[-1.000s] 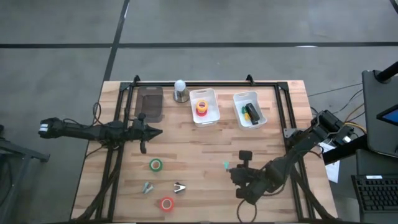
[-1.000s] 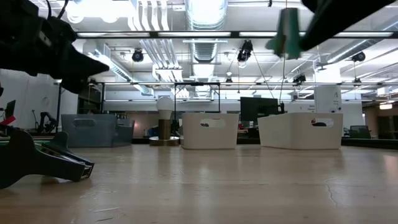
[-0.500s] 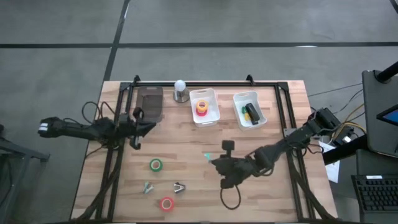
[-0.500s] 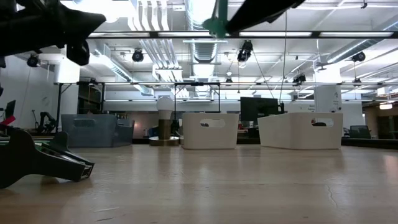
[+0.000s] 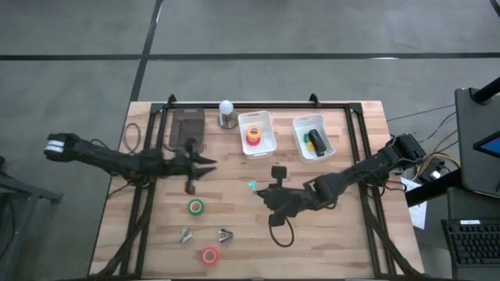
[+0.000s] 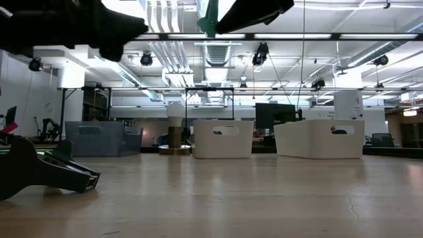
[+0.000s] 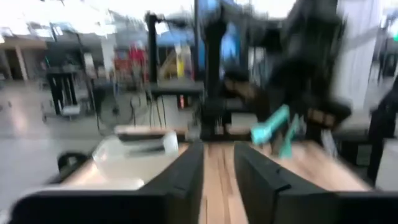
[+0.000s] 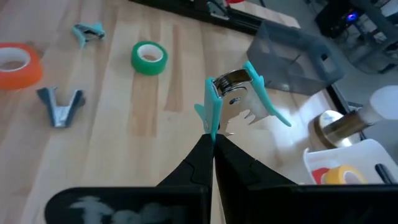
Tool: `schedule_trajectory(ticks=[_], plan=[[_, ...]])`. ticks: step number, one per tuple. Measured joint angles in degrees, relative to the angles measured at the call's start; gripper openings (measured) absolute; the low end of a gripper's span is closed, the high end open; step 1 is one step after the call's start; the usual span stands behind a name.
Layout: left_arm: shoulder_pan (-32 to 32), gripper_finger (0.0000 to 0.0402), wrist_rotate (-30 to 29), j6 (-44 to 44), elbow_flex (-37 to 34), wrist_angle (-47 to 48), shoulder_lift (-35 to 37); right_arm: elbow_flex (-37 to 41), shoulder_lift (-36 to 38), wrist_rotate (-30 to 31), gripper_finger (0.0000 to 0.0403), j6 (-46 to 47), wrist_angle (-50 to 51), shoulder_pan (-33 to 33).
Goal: Pick and place Stapler, Stapler remover, tape
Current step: Put the right blue staple remover into the black bin
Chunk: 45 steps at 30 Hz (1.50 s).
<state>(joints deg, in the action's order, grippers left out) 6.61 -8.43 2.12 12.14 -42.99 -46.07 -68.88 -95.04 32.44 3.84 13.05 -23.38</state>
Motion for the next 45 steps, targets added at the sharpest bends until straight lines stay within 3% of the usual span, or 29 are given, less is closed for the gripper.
schedule_trajectory(ticks=[7, 15, 21, 29, 39, 45], plan=[[1.81, 0.0149, 3.00, 3.86, 8.40, -0.46, -13.17, -1.56, 0.06, 2.43, 0.0008, -2.59, -0.20, 0.42], [4.86, 0.0151, 5.16, 5.97, 15.73, -0.99, -22.74, -2.63, 0.07, 2.21, 0.0008, -2.63, -0.10, 0.40], [6.28, 0.0151, 2.74, 9.94, 19.08, -0.77, -28.22, -2.75, 0.09, 2.09, 0.0008, -2.21, -0.45, 0.42], [6.32, 0.0141, 0.87, 10.50, 20.83, -1.08, -29.96, -2.75, 0.17, 1.82, 0.0008, -1.95, -0.42, 0.42], [6.47, 0.0122, 0.79, 9.99, 20.35, 8.01, -24.15, -2.76, 0.17, 1.84, 0.0008, -1.05, 0.03, 0.40], [6.47, 0.0122, 0.39, 9.84, 20.36, 6.31, -23.46, -2.86, 0.17, 1.83, 0.0008, -1.02, -0.19, 0.40]])
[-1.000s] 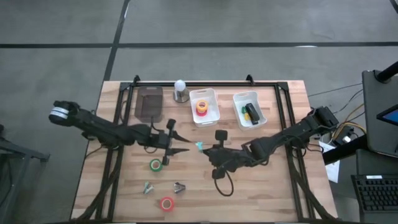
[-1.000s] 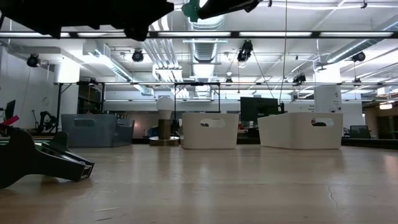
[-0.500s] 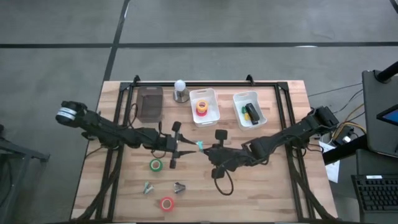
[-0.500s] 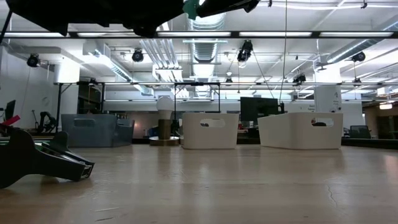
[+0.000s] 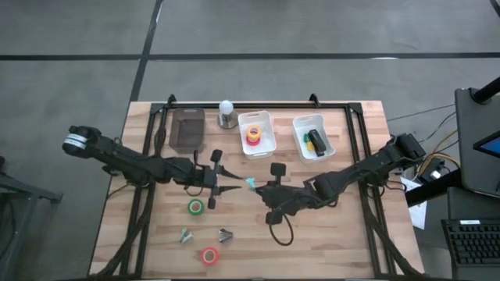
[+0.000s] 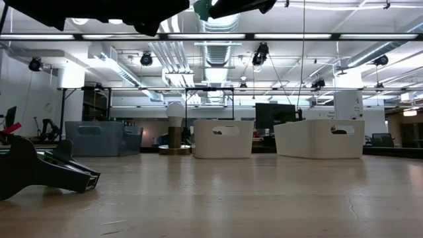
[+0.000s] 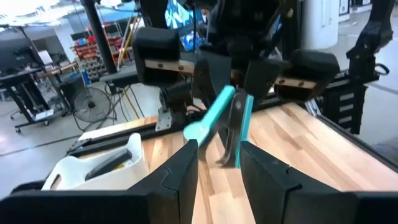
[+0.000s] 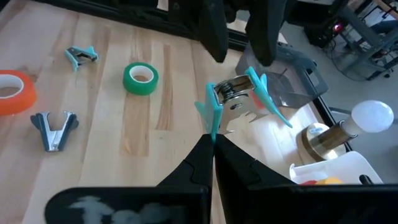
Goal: Pick and place Stapler, Stapler remover, tape
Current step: Put the right blue staple remover into the black bin
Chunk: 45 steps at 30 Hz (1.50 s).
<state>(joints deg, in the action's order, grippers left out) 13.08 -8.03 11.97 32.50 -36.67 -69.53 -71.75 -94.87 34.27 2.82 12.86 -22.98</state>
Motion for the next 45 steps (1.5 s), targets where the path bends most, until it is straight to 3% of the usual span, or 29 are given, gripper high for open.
schedule_trajectory(ticks=[12, 32, 45], plan=[[-0.06, 0.0122, -3.62, 0.11, 0.23, -7.37, -4.49, 0.11, 0.00, -1.58, 0.0008, -0.45, -1.63, 0.02], [-0.02, 0.0120, -2.32, 0.09, 0.18, -7.05, -4.58, 0.13, -0.02, -1.74, 0.0008, -0.23, -1.70, 0.55], [-0.07, 0.0024, -2.00, 0.08, 0.21, -7.05, -4.58, 0.15, -0.03, -2.87, 0.0008, -0.23, -1.95, 0.76]])
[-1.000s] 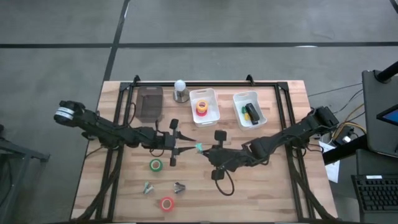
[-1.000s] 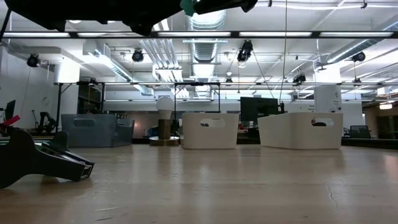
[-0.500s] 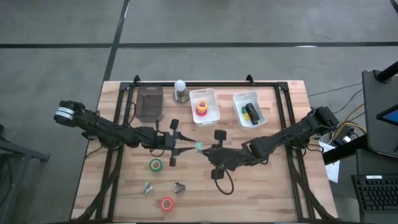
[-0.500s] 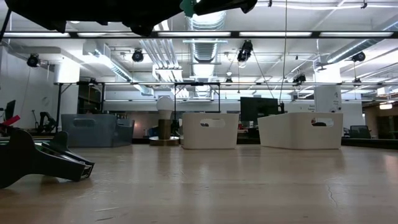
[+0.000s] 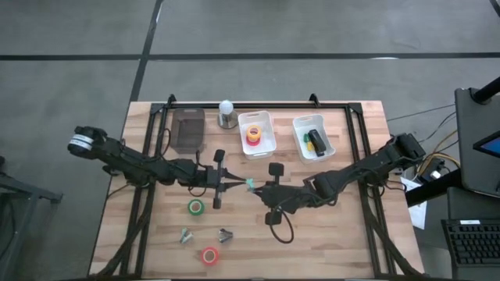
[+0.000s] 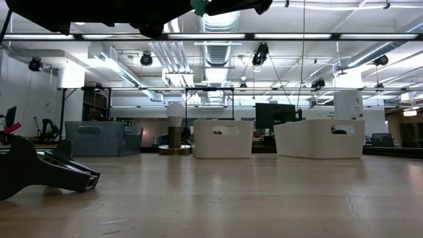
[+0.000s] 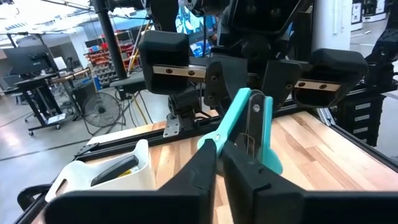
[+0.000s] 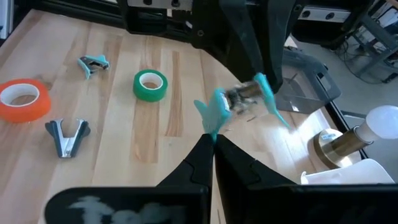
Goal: Pick and place Stapler, Stapler remover, tape
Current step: Put the right blue staple remover into the black bin
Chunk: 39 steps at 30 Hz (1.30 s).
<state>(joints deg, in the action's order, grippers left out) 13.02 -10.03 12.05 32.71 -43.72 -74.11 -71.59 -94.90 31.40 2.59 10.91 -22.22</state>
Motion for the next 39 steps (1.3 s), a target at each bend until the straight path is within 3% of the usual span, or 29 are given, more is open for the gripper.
schedule_trajectory(ticks=[3, 14, 27, 39], plan=[[0.05, 0.0006, 0.10, 0.05, -0.01, 0.22, 0.00, 0.00, -0.01, -0.16, 0.0009, 0.00, -0.14, 0.03], [0.04, 0.0002, -0.36, -0.04, -0.15, 1.49, 0.00, 0.48, -0.06, -0.91, 0.0020, 1.57, -0.07, 0.17], [0.07, 0.0001, -4.50, -0.28, -0.15, 1.79, 0.15, 0.59, -0.06, 0.13, 0.0186, 3.61, 0.20, 0.17], [0.17, 0.0000, -8.66, -1.65, -0.15, 3.29, 0.44, 1.22, -0.06, 4.81, 0.0253, 8.06, 5.78, 0.26]])
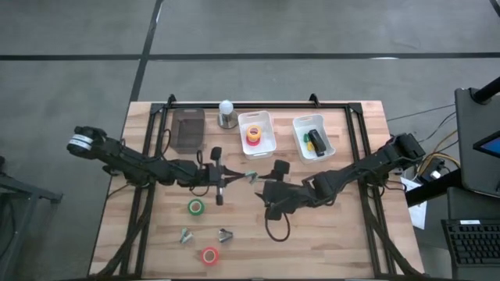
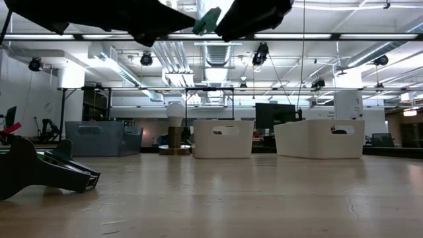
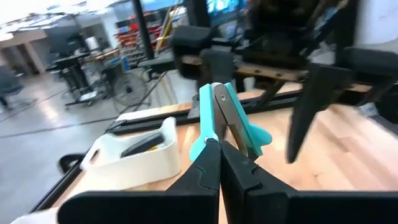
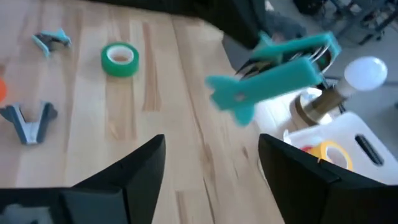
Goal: Pick and place Stapler, Stapler remover, tape
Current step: Put the right blue staple remover into the black bin
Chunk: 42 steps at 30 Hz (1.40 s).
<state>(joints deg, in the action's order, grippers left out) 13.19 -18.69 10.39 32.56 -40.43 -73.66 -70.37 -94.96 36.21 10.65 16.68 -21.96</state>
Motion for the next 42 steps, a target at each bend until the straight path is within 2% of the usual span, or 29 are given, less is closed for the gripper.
schedule_trajectory(ticks=[6, 13, 18, 22, 25, 28, 33, 38, 42], plan=[[0.04, 0.0000, -5.03, -1.91, 0.00, 2.94, 1.59, 0.52, 0.00, 0.00, 0.0260, 4.41, 4.62, -0.02], [0.07, 0.0000, -14.91, -5.08, 0.00, 11.99, 5.68, 3.12, 0.00, -0.02, 0.0252, 7.70, 5.61, -0.09], [-0.07, 0.0000, -29.66, -11.36, -0.01, 26.25, 11.01, 6.06, 0.00, -0.04, 0.0245, 10.37, 5.43, -0.15], [-0.11, 0.0000, -38.72, -16.03, -0.02, 38.71, 16.32, 8.23, 0.00, -0.12, 0.0246, 12.77, 4.88, -0.15], [-0.80, 0.0000, -48.28, -22.45, -0.02, 50.38, 19.87, 9.28, 0.00, -0.48, 0.0250, 14.40, 3.60, -0.18], [-2.90, 0.0000, -52.99, -31.07, -0.02, 62.55, 22.91, 9.68, 0.00, -0.62, 0.0255, 15.51, 3.50, -0.20], [-9.98, 0.0000, -50.51, -41.39, -0.02, 74.67, 25.31, 9.70, 0.00, -0.66, 0.0260, 15.57, 1.70, -0.28], [-18.79, 0.0003, -43.35, -42.34, -0.24, 75.99, 24.64, 9.70, 0.00, -0.63, 0.0258, 15.39, 0.33, -0.28], [-27.44, 0.0003, -35.02, -41.16, -0.91, 75.34, 23.45, 9.72, 0.00, -0.63, 0.0251, 15.31, 0.29, -0.28]])
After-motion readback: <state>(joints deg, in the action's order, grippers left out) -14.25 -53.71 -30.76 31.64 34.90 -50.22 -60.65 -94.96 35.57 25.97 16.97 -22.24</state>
